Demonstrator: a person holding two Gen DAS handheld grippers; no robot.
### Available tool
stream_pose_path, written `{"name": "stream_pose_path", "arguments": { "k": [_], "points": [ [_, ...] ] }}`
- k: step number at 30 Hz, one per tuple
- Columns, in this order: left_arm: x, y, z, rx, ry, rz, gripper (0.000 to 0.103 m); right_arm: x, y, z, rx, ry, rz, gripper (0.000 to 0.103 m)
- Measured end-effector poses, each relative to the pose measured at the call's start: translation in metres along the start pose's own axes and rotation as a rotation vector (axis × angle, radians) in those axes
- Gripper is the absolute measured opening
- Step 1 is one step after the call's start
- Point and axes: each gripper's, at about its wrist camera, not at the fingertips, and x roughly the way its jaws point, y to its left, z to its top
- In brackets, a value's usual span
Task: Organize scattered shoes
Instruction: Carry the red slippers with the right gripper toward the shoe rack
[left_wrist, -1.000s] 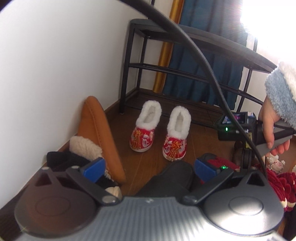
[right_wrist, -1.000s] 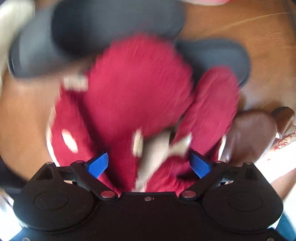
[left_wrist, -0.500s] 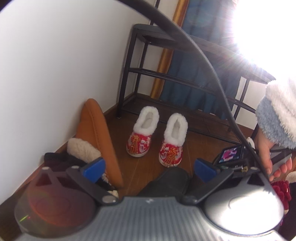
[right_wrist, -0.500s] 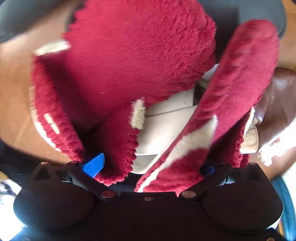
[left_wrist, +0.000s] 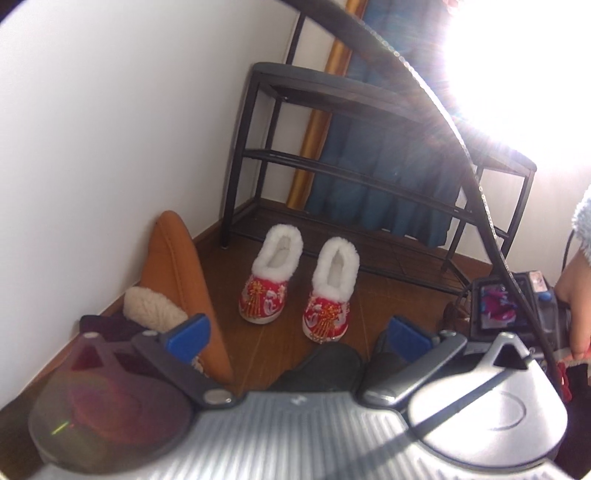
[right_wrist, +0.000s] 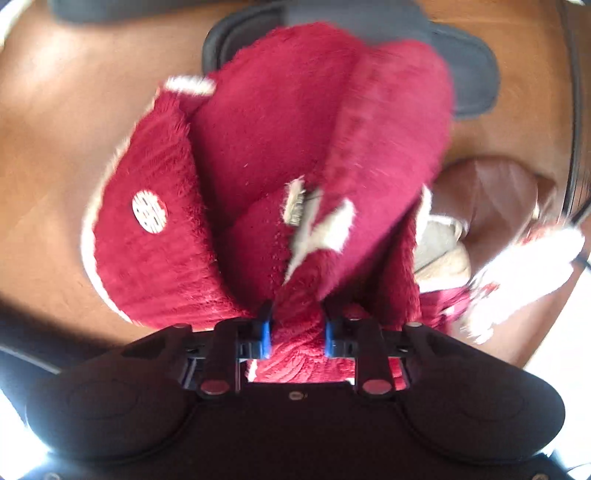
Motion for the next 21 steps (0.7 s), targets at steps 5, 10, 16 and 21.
{"name": "stream_pose_path", "arguments": {
  "k": [5,10,16,21],
  "points": [
    [-0.002,-0.002,-0.001,0.005,0.005,0.002,0.103,0.012,0.007,-0.013,0.140,0.051,0.180,0.027],
    [-0.002,-0.004,-0.004,0.023,0.011,-0.006,0.103,0.024,-0.012,-0.021,0.423,-0.002,0.319,0.060],
    [0.003,-0.006,-0.007,0.021,0.024,-0.008,0.103,-0.003,-0.058,-0.036,0.630,-0.104,0.474,0.069],
    [0.003,-0.006,-0.007,0.029,0.017,-0.005,0.103,-0.002,-0.065,-0.013,0.677,-0.069,0.452,0.071]
  ]
}}
